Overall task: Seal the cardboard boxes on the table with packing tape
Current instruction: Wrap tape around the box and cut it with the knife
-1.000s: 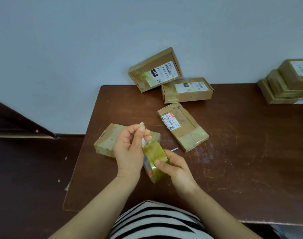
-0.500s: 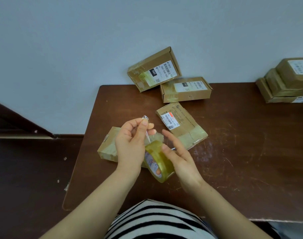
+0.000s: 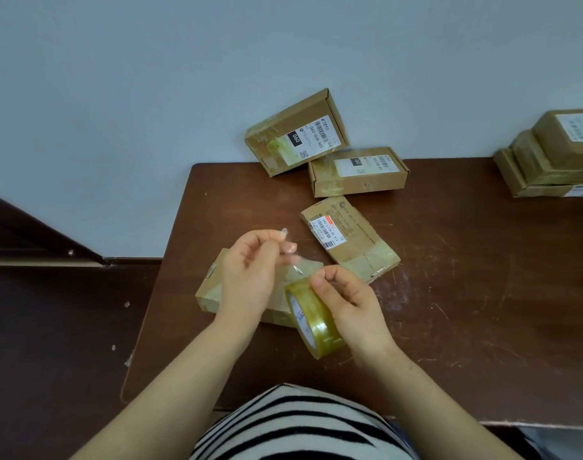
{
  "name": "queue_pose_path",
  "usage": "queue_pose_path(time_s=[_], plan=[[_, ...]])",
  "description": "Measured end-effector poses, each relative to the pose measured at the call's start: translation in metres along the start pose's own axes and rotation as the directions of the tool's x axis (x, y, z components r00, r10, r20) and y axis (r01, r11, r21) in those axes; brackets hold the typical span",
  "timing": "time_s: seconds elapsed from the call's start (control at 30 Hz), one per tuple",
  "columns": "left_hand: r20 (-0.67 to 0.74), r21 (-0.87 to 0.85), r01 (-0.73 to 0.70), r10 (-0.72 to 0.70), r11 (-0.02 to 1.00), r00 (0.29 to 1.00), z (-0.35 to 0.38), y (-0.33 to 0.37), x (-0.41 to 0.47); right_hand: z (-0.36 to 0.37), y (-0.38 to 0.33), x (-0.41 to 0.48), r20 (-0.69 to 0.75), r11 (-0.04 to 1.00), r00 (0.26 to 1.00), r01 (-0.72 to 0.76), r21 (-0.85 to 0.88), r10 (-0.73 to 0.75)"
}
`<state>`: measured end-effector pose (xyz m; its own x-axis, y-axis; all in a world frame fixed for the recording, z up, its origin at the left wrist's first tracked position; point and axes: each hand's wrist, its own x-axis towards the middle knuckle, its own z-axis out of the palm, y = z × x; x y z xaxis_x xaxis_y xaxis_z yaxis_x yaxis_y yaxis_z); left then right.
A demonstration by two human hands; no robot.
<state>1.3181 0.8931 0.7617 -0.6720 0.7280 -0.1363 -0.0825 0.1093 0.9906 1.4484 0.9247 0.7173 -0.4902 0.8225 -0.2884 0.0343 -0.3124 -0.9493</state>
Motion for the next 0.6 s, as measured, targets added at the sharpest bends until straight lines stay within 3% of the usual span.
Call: queue_pose_path(time_s=[0.13,0.2,0.23,0.33,0.43,0.53,0.6], plan=[[0.141,0.424,-0.104,0.048,0.899,0.989,-0.022,-0.003,0.016,-0.005,-0.006,-0.001,-0.074,0.999,0.996,0.043,-0.03,-0.045],[0.233,0.521,-0.129,0.004,0.844,0.972,-0.037,-0.003,0.022,-0.01,-0.007,-0.001,-0.085,0.999,0.995,0.042,-0.032,-0.045],[0.299,0.551,-0.233,0.071,0.801,0.952,-0.042,-0.004,0.022,-0.013,-0.006,-0.002,-0.087,0.998,0.995,0.039,-0.041,-0.042],[0.528,0.514,-0.617,0.346,0.596,0.775,-0.041,-0.008,0.013,-0.017,-0.003,-0.002,-0.081,0.997,0.996,0.02,-0.07,-0.025],[0.649,0.47,-0.775,0.43,0.423,0.628,-0.03,-0.013,0.005,-0.014,-0.001,-0.001,-0.073,0.997,0.997,-0.018,-0.079,0.012],[0.667,0.42,-0.765,0.406,0.488,0.625,-0.025,-0.015,-0.003,-0.014,-0.001,0.0,-0.075,0.994,0.997,-0.035,-0.099,0.028],[0.599,0.424,-0.643,0.335,0.638,0.727,-0.02,-0.015,-0.009,-0.014,-0.001,-0.001,-0.077,0.993,0.997,-0.029,-0.111,0.021]])
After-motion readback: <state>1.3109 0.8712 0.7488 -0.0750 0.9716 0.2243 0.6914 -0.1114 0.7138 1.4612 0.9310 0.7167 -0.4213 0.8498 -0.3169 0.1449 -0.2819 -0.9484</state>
